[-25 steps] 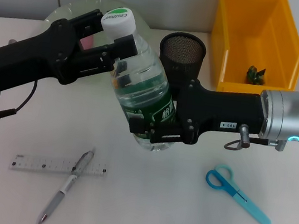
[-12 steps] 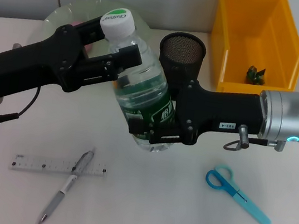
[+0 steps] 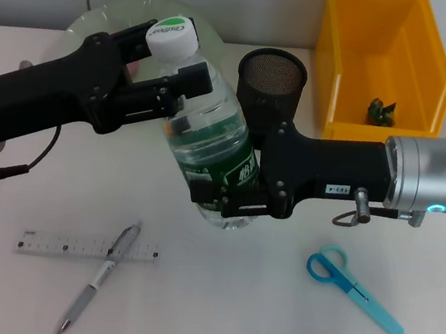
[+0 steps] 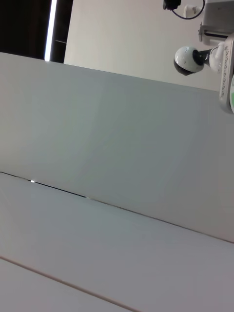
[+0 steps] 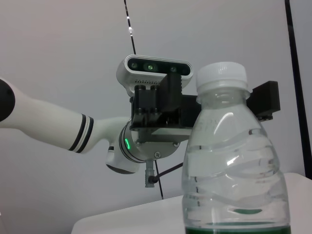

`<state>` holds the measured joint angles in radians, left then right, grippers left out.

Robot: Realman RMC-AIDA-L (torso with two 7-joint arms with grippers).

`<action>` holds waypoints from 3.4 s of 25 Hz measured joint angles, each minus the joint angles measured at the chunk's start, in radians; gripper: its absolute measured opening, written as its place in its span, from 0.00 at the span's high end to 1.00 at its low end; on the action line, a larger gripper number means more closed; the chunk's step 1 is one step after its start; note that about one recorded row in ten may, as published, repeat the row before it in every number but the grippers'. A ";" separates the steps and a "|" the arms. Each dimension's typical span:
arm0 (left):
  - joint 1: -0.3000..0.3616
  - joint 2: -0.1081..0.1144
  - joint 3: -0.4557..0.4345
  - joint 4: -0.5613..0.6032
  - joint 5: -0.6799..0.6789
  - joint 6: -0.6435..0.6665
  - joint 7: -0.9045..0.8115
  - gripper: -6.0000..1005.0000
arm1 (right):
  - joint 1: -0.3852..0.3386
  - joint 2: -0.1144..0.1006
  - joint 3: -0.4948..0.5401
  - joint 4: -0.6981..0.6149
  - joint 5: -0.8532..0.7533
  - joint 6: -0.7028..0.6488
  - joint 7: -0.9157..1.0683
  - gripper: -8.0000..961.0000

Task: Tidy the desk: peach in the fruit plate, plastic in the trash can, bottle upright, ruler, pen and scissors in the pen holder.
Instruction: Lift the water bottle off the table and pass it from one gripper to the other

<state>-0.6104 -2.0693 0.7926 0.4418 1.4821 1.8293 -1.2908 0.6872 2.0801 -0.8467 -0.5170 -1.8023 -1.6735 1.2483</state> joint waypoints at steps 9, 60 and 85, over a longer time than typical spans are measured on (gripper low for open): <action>-0.001 0.000 0.000 0.000 0.000 -0.001 0.004 0.25 | 0.000 0.000 0.001 0.000 0.000 0.000 0.000 0.20; -0.006 0.008 -0.007 0.008 0.000 -0.009 -0.020 0.55 | 0.006 -0.002 0.001 -0.014 0.009 -0.007 0.014 0.20; -0.010 0.009 -0.009 0.011 0.000 -0.013 -0.047 0.55 | 0.005 0.001 -0.078 -0.106 0.009 0.014 0.037 0.19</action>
<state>-0.6208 -2.0607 0.7838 0.4525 1.4820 1.8161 -1.3374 0.6922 2.0810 -0.9250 -0.6230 -1.7938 -1.6597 1.2849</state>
